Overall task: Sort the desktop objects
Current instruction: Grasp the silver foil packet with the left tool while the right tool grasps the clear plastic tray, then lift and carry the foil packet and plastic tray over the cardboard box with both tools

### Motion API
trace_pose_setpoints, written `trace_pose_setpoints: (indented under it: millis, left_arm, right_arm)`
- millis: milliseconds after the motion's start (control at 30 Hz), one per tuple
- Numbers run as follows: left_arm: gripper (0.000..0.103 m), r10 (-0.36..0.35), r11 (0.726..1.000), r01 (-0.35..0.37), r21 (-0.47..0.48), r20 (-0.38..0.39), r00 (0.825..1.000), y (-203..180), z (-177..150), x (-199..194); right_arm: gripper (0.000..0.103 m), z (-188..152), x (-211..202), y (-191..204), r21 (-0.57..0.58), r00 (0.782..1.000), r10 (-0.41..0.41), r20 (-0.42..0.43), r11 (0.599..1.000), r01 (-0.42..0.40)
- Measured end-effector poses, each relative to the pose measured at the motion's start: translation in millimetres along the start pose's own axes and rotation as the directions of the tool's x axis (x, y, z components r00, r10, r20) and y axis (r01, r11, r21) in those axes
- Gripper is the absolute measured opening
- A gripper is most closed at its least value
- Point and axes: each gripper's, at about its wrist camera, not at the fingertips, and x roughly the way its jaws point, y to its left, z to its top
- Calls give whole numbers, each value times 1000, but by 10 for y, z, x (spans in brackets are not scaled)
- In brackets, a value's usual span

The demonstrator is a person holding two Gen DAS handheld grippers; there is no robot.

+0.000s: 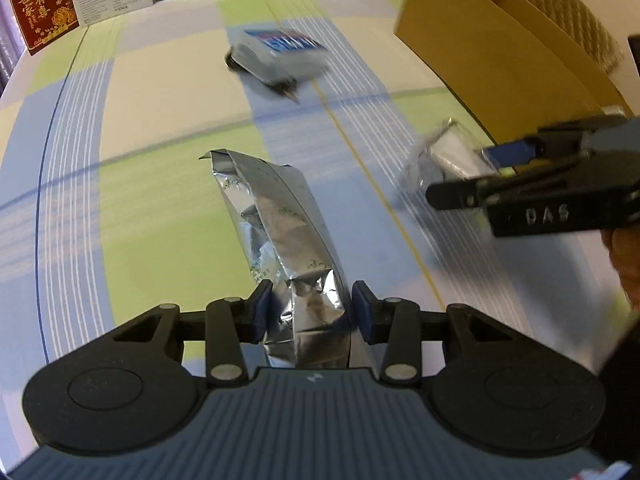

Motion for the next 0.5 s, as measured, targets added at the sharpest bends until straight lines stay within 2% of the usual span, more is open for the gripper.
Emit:
trace_pose_setpoints:
  millis: [67, 167, 333, 500]
  left_arm:
    - [44, 19, 1000, -19, 5, 1, 1000, -54, -94, -33]
    - [49, 31, 999, -31, -11, -5, 999, -40, -108, -38]
    - [50, 35, 997, -36, -65, -14, 999, 20, -5, 26]
    - [50, 66, 997, -68, -30, -48, 997, -33, 60, 155]
  right_arm:
    - [58, -153, -48, -20, 37, 1000, 20, -13, 999, -19]
    - [58, -241, -68, -43, 71, 998, 57, -30, 996, -55]
    - [58, -231, 37, -62, 25, 999, 4, -54, 1000, -3]
    - [58, -204, 100, -89, 6, 998, -12, -56, 1000, 12]
